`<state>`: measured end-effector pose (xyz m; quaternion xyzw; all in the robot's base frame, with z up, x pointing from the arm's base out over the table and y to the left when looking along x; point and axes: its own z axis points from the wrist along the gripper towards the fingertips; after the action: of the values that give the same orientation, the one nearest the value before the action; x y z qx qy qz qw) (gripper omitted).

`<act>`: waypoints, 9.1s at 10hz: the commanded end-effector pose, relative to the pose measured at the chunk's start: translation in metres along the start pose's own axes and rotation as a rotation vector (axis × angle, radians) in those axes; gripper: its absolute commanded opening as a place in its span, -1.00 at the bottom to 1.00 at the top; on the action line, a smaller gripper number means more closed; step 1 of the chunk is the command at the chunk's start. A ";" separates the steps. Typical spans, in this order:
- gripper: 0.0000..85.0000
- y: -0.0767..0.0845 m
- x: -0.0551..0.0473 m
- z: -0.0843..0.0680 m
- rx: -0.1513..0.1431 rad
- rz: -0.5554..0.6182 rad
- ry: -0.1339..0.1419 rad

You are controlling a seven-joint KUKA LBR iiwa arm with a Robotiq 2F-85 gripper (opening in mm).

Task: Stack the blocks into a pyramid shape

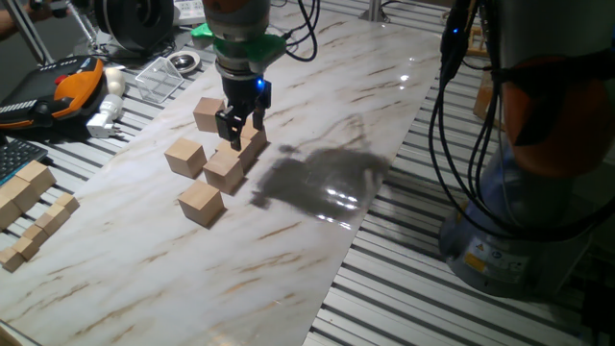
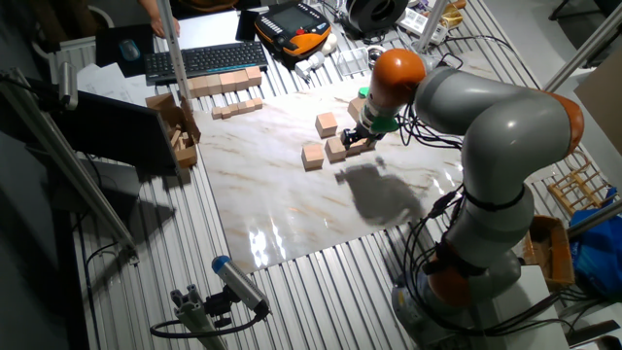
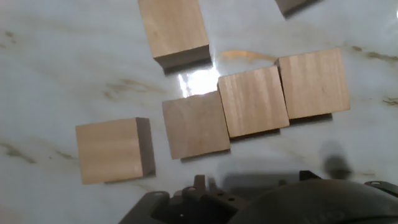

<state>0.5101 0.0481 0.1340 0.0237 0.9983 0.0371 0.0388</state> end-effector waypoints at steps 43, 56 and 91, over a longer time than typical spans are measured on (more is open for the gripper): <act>0.60 0.115 -0.029 0.067 -0.025 0.067 0.037; 0.60 0.118 -0.029 0.081 -0.041 0.085 0.004; -1.00 0.074 -0.037 -0.014 0.067 -0.031 0.083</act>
<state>0.5486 0.1323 0.1327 0.0089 0.9999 0.0037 -0.0027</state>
